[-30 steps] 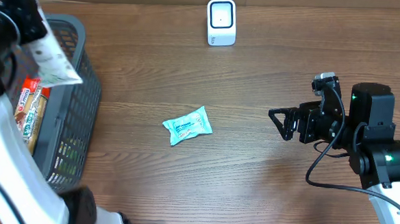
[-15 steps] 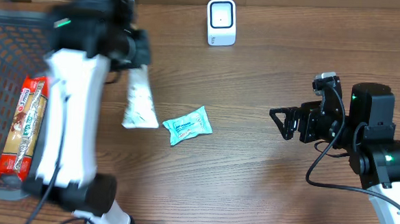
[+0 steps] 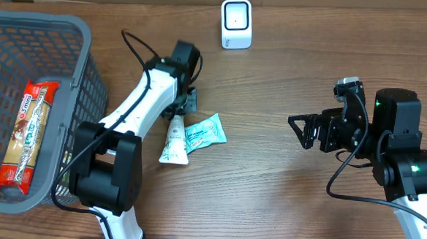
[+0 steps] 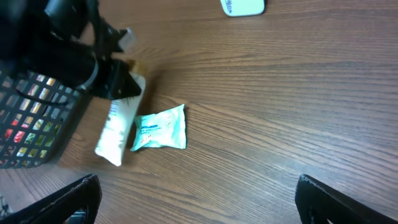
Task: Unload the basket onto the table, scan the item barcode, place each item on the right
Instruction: 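Lift the white tube out and place it beside the wipes pack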
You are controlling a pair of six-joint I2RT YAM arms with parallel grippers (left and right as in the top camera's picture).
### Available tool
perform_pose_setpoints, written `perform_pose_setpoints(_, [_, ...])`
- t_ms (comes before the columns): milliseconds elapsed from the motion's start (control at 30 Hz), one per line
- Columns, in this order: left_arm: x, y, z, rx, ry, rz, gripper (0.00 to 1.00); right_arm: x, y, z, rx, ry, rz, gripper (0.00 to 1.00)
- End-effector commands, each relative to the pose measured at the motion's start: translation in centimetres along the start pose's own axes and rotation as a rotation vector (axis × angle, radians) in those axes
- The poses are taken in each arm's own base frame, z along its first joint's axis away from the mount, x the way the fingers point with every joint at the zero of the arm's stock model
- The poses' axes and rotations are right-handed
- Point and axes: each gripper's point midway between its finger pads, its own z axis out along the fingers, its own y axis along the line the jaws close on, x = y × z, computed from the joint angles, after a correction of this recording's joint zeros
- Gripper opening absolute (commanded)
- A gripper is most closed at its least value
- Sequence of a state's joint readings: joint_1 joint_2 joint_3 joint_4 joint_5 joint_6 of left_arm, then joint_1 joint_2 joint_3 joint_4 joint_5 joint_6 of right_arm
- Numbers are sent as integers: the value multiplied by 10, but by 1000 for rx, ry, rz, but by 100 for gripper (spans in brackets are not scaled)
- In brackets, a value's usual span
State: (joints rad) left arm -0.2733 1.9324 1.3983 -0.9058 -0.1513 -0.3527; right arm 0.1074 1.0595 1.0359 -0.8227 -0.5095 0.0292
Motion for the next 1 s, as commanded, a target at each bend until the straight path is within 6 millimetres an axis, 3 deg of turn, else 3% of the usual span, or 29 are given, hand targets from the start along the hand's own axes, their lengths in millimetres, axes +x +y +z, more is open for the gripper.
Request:
perform_pose_setpoints(0, [4, -2, 8, 4, -30, 40, 4, -10, 3, -5, 8, -27, -24, 100])
perform_pose_setpoints(300, [13, -77, 0, 292, -30, 115, 4, -10, 3, -5, 8, -26, -24, 100])
perform_pose_setpoints(367, [15, -86, -2, 318, -29, 128, 15, -9, 3, -5, 9, -25, -24, 100])
perform_pose_setpoints(433, [16, -85, -3, 316, -25, 128, 35, -9, 3, -5, 8, -25, -23, 100])
perform_pose_setpoints(500, [11, -75, -10, 294, -12, 111, 56, -9, 3, -5, 9, -25, -24, 100])
perform_pose_setpoints(533, [6, -71, -16, 286, -10, 100, 59, -9, 3, -5, 9, -25, -24, 100])
perform_pose_setpoints(633, [-16, -53, -50, 266, -27, 98, 72, -10, 3, -5, 8, -26, -24, 100])
perform_pose_setpoints(700, [-36, -39, -84, 255, -59, 89, 75, -10, 3, -5, 8, -27, -24, 100])
perform_pose_setpoints(833, [-70, -10, -167, 263, -177, 80, 76, -9, 3, -5, 8, -26, -24, 100])
perform_pose_setpoints(967, [-88, 30, -253, 261, -341, 28, 76, -9, 3, -5, 8, -26, -24, 100])
